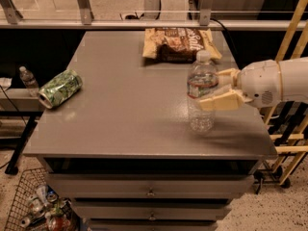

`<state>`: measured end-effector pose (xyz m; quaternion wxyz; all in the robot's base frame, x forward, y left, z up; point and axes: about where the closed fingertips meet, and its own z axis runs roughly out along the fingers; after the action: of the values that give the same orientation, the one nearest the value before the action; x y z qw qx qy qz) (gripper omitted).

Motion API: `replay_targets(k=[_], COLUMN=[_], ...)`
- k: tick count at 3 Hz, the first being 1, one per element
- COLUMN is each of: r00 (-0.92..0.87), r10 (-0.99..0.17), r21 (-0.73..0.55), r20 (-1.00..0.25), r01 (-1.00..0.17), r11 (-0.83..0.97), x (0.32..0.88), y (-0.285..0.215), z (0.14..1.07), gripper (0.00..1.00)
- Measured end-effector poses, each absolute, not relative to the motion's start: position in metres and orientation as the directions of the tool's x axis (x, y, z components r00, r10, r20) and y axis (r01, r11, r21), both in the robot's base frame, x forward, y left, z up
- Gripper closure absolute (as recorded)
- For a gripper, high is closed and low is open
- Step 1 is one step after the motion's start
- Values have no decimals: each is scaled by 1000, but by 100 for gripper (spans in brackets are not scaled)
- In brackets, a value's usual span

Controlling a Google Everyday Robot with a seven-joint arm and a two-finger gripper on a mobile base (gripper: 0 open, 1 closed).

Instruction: Move water bottle near brown chip bag

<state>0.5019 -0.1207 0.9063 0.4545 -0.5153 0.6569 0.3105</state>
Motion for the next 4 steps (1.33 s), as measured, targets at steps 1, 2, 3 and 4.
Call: replay_targets(k=[1,2,3,4], r00=[-102,-99,-78,-48], r10=[-391,-392,-348,-302], r21=[-23,-26,-61,-111], r20=[-915,-915,-934,-952], r01=[-952,-953,-926,-865], r11=[304,302,372,489], x=[503,503,518,555], y=[-127,-126,-133,-157], z=[904,904,912,931], gripper=[100,100,100,100])
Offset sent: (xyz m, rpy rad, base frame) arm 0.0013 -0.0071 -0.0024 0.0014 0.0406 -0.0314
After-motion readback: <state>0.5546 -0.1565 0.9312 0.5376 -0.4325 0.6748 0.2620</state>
